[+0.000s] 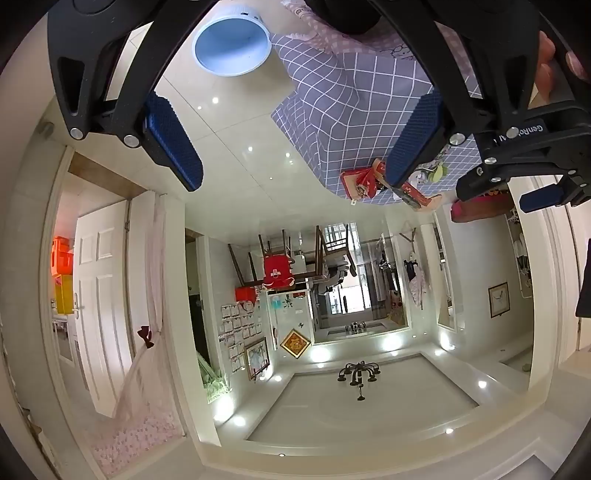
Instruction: Collect trash
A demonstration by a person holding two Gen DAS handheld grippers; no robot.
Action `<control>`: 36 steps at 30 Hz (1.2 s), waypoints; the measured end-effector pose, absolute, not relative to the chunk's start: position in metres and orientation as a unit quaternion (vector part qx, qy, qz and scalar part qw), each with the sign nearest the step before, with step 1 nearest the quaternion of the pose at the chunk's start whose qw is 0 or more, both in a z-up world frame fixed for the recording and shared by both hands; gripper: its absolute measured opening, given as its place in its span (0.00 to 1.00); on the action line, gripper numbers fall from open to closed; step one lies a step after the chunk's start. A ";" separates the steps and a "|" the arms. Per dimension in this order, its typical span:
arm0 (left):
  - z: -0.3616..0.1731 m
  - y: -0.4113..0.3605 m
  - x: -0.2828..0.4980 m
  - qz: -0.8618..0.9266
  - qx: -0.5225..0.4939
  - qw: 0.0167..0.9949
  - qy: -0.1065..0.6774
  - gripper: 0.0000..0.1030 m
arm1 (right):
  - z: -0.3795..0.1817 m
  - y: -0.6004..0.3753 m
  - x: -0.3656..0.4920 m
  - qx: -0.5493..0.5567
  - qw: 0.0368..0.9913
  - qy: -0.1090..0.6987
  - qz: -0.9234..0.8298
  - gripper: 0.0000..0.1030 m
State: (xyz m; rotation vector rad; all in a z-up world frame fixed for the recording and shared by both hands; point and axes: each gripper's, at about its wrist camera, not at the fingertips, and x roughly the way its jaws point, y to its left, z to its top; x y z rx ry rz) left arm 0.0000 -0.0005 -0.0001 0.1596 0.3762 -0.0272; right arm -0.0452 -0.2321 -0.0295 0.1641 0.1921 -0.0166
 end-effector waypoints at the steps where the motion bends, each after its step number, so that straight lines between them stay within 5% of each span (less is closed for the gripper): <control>1: 0.000 -0.001 0.000 -0.013 0.079 0.979 0.187 0.96 | -0.030 -0.232 -0.045 0.083 0.992 0.095 -0.008 0.94; 36: -0.001 -0.002 0.001 -0.013 0.077 0.979 0.186 0.96 | -0.042 -0.215 -0.033 0.084 0.991 0.102 0.000 0.94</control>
